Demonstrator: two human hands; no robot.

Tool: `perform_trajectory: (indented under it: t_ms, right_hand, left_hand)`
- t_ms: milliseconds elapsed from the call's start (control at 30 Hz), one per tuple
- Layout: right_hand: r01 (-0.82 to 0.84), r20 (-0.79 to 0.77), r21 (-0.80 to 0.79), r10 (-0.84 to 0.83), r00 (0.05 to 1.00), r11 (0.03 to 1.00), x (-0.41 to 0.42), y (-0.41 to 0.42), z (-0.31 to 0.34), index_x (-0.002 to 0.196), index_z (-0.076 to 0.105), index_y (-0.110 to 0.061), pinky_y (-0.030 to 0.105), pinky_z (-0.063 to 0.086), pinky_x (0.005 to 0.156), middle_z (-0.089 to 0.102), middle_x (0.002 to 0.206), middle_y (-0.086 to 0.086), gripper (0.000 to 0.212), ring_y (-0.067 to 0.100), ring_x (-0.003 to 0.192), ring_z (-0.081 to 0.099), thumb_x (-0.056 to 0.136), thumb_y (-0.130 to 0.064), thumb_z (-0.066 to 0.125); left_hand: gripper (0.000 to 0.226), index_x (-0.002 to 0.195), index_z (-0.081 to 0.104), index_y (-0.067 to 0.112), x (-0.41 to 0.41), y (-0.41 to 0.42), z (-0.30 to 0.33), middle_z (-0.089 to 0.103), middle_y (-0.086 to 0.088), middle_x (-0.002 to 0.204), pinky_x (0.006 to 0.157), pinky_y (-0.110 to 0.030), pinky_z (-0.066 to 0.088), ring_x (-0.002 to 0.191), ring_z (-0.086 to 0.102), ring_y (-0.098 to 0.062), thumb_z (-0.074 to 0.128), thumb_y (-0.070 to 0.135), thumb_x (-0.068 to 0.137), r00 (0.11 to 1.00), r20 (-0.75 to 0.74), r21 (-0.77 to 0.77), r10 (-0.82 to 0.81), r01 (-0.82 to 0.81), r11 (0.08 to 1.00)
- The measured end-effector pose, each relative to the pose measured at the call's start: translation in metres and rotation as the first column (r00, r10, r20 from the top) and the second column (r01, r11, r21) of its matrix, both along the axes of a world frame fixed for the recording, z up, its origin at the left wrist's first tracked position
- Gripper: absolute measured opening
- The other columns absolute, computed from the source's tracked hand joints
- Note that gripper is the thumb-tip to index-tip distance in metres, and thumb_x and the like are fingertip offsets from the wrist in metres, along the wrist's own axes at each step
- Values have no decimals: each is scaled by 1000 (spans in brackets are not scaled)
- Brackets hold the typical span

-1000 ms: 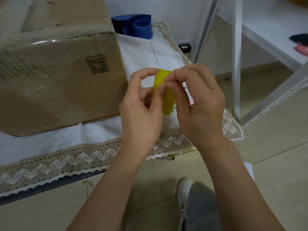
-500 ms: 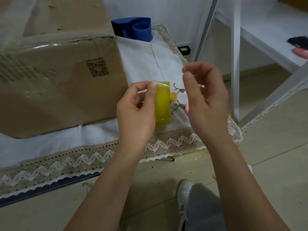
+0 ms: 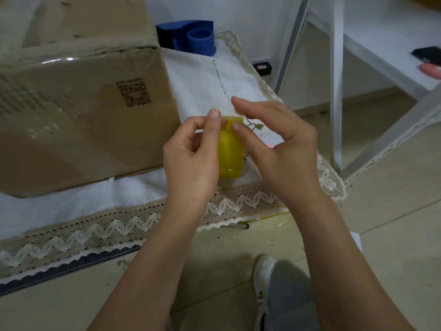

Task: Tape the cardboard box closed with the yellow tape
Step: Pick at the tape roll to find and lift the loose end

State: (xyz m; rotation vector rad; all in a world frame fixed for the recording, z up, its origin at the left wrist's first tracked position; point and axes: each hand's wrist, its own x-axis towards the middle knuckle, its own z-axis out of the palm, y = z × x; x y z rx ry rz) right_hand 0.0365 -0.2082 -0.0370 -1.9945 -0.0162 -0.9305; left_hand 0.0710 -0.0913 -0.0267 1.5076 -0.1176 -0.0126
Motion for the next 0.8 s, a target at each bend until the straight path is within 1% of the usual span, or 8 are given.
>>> perform_trajectory:
  t_ms: [200, 300, 400, 500, 633, 667, 733, 800]
  right_hand:
    - [32, -2, 82, -32, 999, 996, 0, 0, 3, 105, 72, -10, 23, 51, 88, 72, 92, -1, 18, 8, 91, 68, 88, -9, 72]
    - [27, 10, 20, -27, 1000, 999, -1, 0, 4, 95, 71, -11, 25, 50, 87, 69, 89, -5, 7, 10, 90, 66, 88, -8, 71]
    - [44, 17, -57, -43, 999, 997, -2, -3, 4, 98, 75, -13, 31, 51, 87, 72, 94, -2, 10, 14, 95, 67, 89, -13, 72]
    - [71, 22, -88, -69, 997, 994, -1, -4, 4, 100, 76, -16, 34, 51, 86, 73, 96, -2, 14, 16, 94, 67, 85, -18, 77]
    - [149, 59, -128, -142, 988, 981, 0, -5, 3, 97, 77, -18, 34, 51, 82, 72, 91, -3, 10, 15, 90, 65, 87, -20, 75]
    - [174, 77, -150, -164, 983, 973, 0, -6, 2, 95, 77, -18, 34, 51, 82, 72, 90, -3, 9, 17, 89, 65, 87, -21, 75]
    - [210, 108, -192, -192, 975, 959, 0, -7, 2, 93, 77, -16, 34, 50, 82, 72, 89, -2, 7, 18, 89, 64, 89, -20, 73]
    - [240, 138, -235, -212, 967, 942, 1, -7, 2, 92, 76, -15, 33, 49, 82, 72, 90, -2, 6, 18, 89, 62, 90, -20, 72]
  left_hand:
    - [22, 76, 70, 26, -1, 0, 2, 62, 7, 63, 54, -19, 46, 59, 53, -2, 61, 36, 94, 1000, -4, 14, -11, 11, 1000]
    - [22, 76, 71, 26, -1, 1, 2, 62, 9, 62, 55, -17, 46, 59, 53, 0, 62, 35, 94, 1000, -5, 1, -17, 17, 1000]
    - [21, 79, 72, 23, 0, 2, 2, 66, 8, 68, 58, -17, 47, 64, 56, 0, 62, 34, 94, 1000, 15, -4, -16, 16, 1000]
    - [24, 84, 73, 18, -1, 2, 3, 69, 4, 77, 65, -26, 52, 71, 60, -6, 60, 34, 95, 999, 36, 3, -36, 35, 999]
    - [17, 88, 75, 19, -1, 3, 4, 74, 3, 83, 82, -51, 59, 85, 70, -24, 61, 26, 95, 993, 68, 5, -92, 92, 996]
    - [12, 89, 75, 19, -1, 3, 3, 74, 3, 81, 82, -51, 59, 82, 71, -21, 64, 20, 94, 991, 87, 1, -100, 100, 995]
    - [11, 91, 74, 19, -3, 4, 2, 74, 5, 76, 78, -43, 59, 72, 68, -9, 68, 9, 89, 986, 118, 8, -118, 118, 993]
    - [18, 96, 73, 19, -4, 4, 1, 77, 2, 78, 79, -41, 60, 73, 69, -11, 71, 5, 86, 984, 117, 8, -136, 136, 991]
